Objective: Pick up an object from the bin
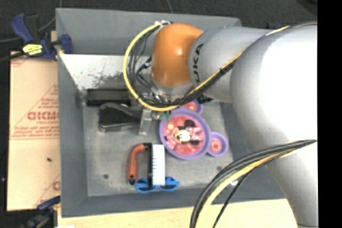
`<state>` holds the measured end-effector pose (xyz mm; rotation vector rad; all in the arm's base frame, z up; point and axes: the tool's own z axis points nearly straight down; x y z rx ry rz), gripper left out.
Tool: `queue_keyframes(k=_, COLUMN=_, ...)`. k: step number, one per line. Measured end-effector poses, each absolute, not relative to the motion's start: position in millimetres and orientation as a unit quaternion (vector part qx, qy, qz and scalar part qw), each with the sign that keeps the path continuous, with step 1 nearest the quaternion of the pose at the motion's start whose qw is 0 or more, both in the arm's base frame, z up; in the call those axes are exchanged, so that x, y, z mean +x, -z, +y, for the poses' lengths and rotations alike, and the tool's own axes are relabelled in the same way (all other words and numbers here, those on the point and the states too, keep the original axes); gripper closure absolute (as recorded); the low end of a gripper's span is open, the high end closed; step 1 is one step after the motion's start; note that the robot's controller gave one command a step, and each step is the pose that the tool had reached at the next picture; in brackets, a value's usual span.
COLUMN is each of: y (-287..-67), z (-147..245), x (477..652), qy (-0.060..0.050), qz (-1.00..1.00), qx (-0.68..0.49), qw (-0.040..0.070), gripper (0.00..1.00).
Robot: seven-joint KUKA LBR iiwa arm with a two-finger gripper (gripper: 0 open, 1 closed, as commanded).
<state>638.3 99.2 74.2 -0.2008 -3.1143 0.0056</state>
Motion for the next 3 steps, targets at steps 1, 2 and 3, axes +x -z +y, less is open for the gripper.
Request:
queue_keyframes(k=1, y=-99, z=99, x=636.2, qy=-0.003, qz=-0.998, qx=-0.064, qw=0.015, gripper=1.0)
queue_keyframes(k=2, y=-116, z=99, x=637.4, qy=-0.003, qz=-0.998, qx=-0.063, qw=0.013, gripper=1.0)
queue_keyframes(k=3, y=-128, z=98, x=637.3, qy=-0.003, qz=-0.998, qx=-0.064, qw=0.014, gripper=1.0)
